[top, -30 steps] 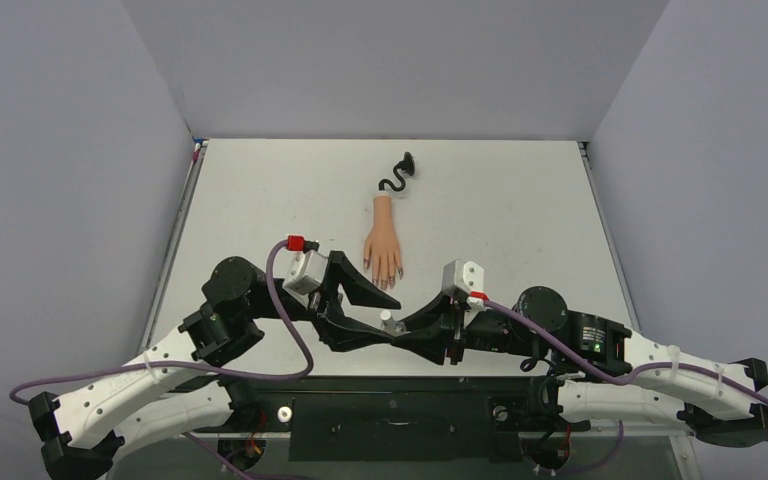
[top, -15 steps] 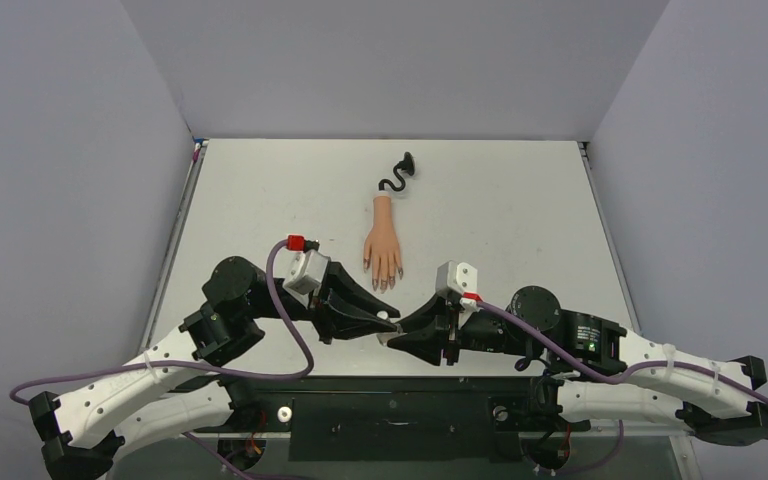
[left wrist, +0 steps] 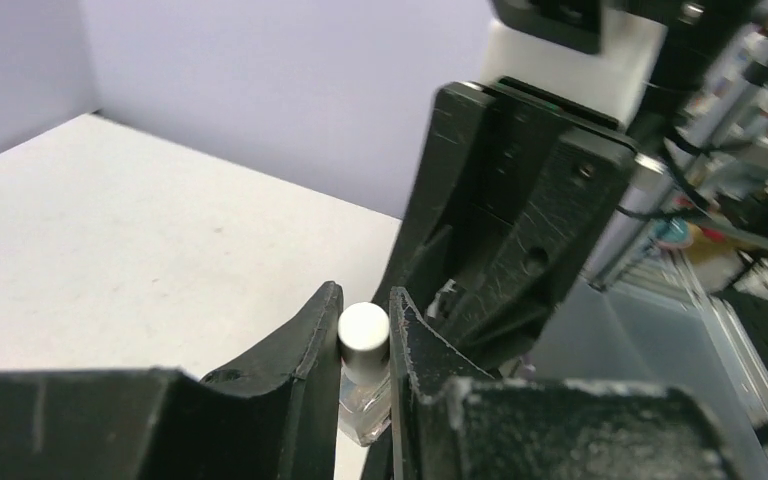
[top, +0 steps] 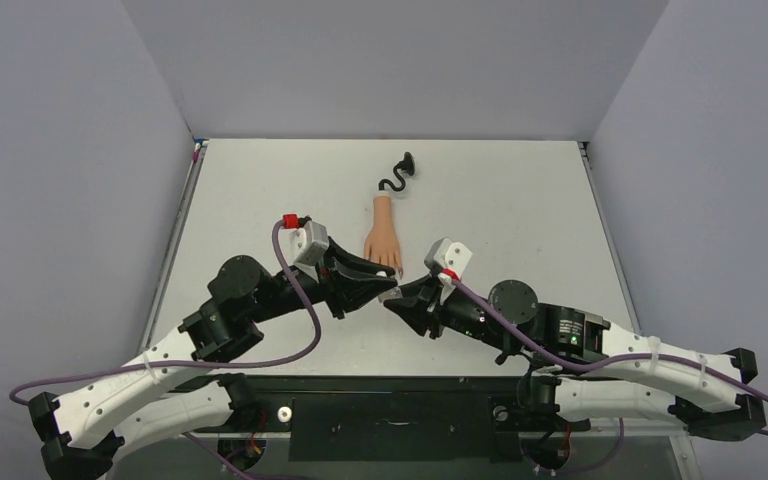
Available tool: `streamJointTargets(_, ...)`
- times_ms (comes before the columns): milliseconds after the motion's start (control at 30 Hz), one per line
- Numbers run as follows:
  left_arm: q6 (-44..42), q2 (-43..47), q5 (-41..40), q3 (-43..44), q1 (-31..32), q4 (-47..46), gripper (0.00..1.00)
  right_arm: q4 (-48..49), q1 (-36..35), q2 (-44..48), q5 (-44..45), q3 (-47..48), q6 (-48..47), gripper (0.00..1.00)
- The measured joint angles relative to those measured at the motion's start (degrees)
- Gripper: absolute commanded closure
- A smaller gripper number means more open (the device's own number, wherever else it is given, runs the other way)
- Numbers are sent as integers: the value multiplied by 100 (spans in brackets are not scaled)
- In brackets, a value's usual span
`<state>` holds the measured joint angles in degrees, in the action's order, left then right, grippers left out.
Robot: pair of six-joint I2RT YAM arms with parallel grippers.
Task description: Paint the nails
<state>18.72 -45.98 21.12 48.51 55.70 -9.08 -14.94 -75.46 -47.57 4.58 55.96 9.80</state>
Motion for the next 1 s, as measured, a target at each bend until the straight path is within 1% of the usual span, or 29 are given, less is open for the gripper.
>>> streamJointTargets(200,240,-105,-1335,2,9,247,100,-170,0,-588,1001,321,-15,100)
streamJointTargets(300,378,-140,-1794,0,13,402,100,-166,0,-811,1329,365,-15,100)
streamJointTargets(333,417,-140,-1897,0,17,439,98,-164,-2,-848,1377,369,-13,100)
streamJointTargets(433,485,-127,-2085,-39,24,442,88,-149,-2,-920,1486,382,-13,100)
streamJointTargets(467,494,-114,-2116,-68,24,422,87,-146,-4,-931,1499,382,-13,100)
streamJointTargets(600,527,-50,-2181,-190,24,321,75,-173,-35,-938,1532,382,-13,100)
streamJointTargets(633,529,-50,-2188,-190,24,313,69,-173,-37,-935,1541,382,-13,100)
streamJointTargets(667,525,-52,-2201,-190,22,310,66,-175,-37,-931,1558,382,-13,100)
streamJointTargets(700,514,-52,-2221,-190,22,310,60,-173,-37,-920,1569,382,-13,100)
streamJointTargets(733,511,-52,-2223,-190,17,304,58,-170,-37,-907,1574,382,-11,100)
streamJointTargets(767,509,-55,-2218,-192,11,302,52,-168,-37,-890,1576,382,-9,100)
streamJointTargets(800,503,-55,-2218,-192,11,295,50,-164,-37,-870,1578,382,-9,100)
streamJointTargets(867,507,-57,-2201,-192,11,278,38,-149,-37,-820,1578,382,-9,100)
streamJointTargets(1000,529,-57,-2074,-264,11,162,27,-136,-37,-780,1576,382,-9,100)
